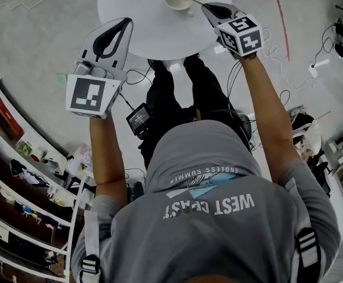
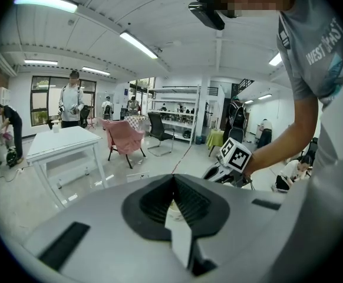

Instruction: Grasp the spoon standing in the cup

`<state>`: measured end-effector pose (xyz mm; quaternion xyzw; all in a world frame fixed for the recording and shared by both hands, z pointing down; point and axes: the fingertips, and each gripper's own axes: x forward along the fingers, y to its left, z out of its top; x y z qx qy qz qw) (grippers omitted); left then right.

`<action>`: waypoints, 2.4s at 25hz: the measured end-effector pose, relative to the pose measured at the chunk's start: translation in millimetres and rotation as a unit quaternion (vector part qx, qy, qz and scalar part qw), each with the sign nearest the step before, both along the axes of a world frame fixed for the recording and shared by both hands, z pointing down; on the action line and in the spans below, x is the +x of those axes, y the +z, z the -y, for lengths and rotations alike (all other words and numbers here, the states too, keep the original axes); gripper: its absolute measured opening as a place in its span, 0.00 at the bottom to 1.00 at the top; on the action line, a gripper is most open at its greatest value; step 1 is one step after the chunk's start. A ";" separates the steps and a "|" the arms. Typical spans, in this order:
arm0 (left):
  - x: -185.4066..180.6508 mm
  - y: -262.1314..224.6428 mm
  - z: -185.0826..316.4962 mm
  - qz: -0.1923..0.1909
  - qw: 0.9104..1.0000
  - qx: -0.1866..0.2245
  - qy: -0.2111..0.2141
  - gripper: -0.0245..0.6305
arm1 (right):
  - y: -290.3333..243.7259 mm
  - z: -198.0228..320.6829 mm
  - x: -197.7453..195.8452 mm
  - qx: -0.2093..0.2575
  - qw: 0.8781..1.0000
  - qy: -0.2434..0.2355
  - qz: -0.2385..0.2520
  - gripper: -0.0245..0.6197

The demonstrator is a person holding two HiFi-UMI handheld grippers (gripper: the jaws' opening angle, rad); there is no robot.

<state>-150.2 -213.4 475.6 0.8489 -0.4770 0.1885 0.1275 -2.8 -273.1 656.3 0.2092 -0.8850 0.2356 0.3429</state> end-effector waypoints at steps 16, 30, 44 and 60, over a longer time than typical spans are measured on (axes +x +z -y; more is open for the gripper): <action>-4.8 -19.4 5.4 0.008 1.000 0.015 0.020 0.04 | -46.1 4.8 8.6 0.027 0.999 0.032 0.023 0.04; -4.3 -26.0 7.1 0.018 0.999 0.010 0.029 0.04 | -51.5 19.8 30.4 -0.004 0.992 0.107 0.067 0.04; -11.7 -39.7 13.3 0.029 0.999 0.021 0.027 0.04 | 5.7 37.3 52.4 -0.065 0.980 0.180 0.056 0.04; -27.8 -53.6 9.0 0.043 0.999 0.028 0.015 0.04 | 58.0 43.0 68.8 -0.123 0.964 0.236 0.010 0.05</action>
